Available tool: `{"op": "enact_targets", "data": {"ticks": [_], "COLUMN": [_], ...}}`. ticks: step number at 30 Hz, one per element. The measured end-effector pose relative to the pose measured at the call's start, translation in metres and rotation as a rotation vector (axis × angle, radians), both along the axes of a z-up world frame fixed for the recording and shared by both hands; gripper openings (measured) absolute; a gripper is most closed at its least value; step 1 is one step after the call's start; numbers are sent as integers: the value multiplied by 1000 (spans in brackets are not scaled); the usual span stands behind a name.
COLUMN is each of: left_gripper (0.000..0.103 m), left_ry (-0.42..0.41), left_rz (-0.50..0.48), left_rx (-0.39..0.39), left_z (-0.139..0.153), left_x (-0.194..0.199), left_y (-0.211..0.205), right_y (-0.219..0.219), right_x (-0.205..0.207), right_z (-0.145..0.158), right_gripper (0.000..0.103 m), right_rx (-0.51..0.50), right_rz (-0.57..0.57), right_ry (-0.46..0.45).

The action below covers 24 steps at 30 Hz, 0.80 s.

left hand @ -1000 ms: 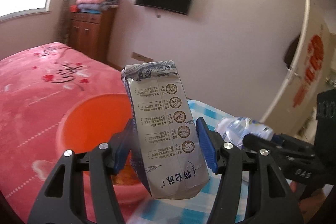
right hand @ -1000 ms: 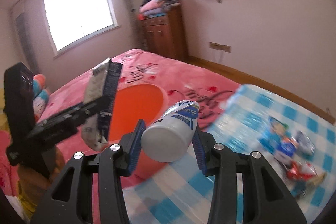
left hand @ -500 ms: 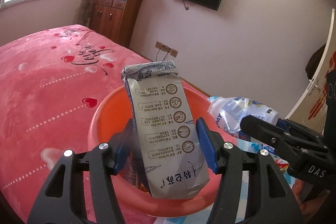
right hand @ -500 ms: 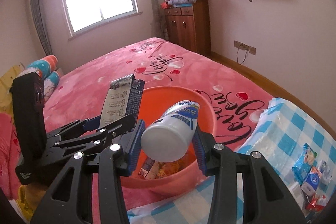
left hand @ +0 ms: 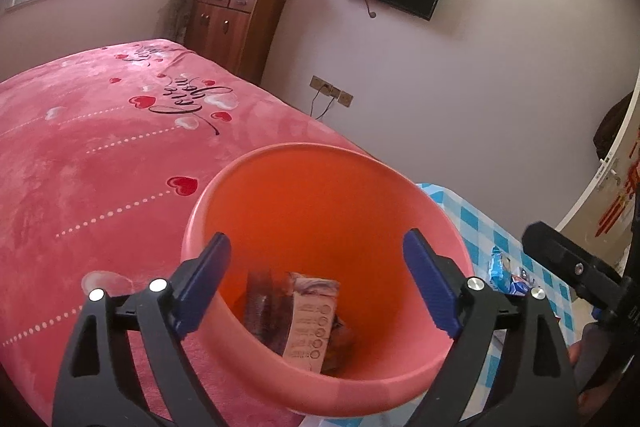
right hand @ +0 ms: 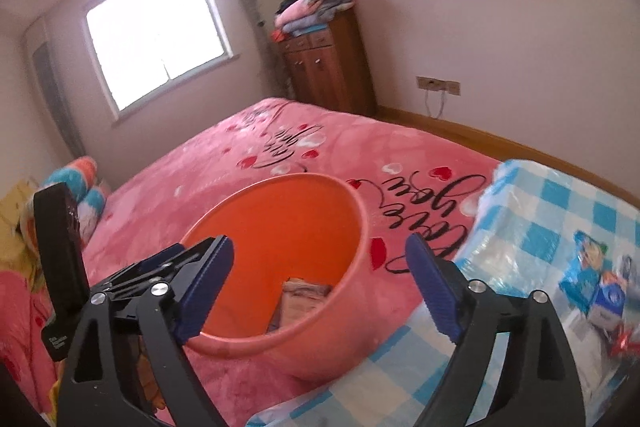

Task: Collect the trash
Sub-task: 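Open both grippers to drop the box and bottle into the bucket, then move both open grippers back toward the remaining packets on the table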

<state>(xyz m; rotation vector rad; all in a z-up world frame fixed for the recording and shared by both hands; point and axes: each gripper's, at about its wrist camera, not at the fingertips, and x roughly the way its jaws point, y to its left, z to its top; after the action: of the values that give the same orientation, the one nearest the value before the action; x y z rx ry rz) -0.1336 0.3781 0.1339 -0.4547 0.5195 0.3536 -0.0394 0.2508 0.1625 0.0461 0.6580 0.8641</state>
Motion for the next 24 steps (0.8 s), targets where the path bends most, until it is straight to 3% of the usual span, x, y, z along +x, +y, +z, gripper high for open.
{"op": "enact_targets", "data": {"ticks": [13, 24], "left_gripper": [89, 89], "left_ry": [-96, -130], "left_rz": [-79, -141], "left_rx": [55, 106], "left_z": [14, 22], "left_x": [-11, -15], "left_y": [-35, -68], "right_y": [-64, -115], "right_x": [-22, -42], "right_z": [-29, -38], "right_gripper": [90, 95], "right_rx": [27, 57], "right_rz": [-139, -257], "right_ry": [13, -53]}}
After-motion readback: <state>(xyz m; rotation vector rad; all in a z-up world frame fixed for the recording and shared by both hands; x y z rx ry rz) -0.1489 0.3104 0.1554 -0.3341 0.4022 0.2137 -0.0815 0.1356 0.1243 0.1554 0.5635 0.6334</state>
